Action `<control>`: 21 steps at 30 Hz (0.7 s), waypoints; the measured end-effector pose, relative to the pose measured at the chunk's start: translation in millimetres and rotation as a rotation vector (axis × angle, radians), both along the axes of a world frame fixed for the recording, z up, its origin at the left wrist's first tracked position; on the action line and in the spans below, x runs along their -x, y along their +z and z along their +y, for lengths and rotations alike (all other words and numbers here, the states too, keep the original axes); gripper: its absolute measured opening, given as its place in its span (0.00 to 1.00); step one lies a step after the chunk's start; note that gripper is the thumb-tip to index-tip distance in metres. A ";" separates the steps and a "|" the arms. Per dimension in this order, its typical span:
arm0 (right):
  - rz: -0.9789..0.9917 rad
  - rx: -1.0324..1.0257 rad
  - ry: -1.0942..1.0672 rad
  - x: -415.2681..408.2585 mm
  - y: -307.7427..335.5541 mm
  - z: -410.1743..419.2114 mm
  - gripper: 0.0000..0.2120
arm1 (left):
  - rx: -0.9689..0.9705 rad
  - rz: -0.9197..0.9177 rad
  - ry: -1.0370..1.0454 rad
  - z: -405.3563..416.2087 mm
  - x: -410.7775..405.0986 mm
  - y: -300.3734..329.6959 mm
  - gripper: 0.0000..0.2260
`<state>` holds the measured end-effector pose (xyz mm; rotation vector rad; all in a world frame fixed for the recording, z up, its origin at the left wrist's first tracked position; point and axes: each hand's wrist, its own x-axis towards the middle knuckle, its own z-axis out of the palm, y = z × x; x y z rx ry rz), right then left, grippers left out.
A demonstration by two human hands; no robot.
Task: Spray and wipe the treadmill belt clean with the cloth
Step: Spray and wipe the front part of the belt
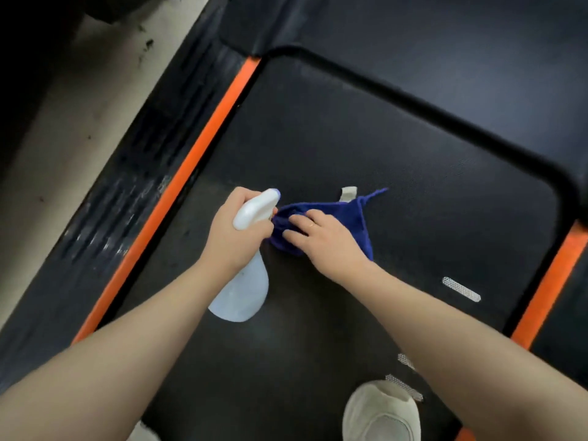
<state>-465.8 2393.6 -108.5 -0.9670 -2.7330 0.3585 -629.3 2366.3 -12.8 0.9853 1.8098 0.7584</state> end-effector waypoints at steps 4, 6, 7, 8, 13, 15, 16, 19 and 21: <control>-0.114 0.020 -0.445 -8.6 15.2 48.0 0.15 | -0.033 0.045 0.094 8.4 33.9 3.4 0.12; -0.239 0.185 -0.600 4.0 20.8 45.7 0.16 | -0.038 0.082 0.084 11.3 46.5 5.3 0.12; -0.236 0.212 -0.566 16.3 23.1 37.6 0.16 | -0.028 0.088 0.060 13.0 52.1 4.8 0.12; -0.198 0.210 -0.473 29.7 23.5 28.8 0.17 | -0.014 0.086 0.033 15.0 57.7 2.4 0.12; -0.362 0.086 0.128 88.8 28.0 18.4 0.20 | 0.071 0.043 0.111 24.6 94.3 -11.2 0.19; -0.388 -0.064 -0.164 97.4 34.2 39.0 0.19 | 0.108 0.012 0.146 26.4 111.4 -15.4 0.19; -0.402 -0.054 -0.370 98.2 35.2 48.2 0.19 | 0.120 -0.001 0.151 26.4 120.4 -18.5 0.19; -0.473 0.091 -0.457 117.9 35.6 44.4 0.22 | 0.158 -0.027 0.115 23.8 141.9 -26.3 0.18; -0.460 0.127 -0.155 137.9 35.4 17.8 0.25 | 0.164 -0.048 0.089 19.4 151.9 -27.6 0.18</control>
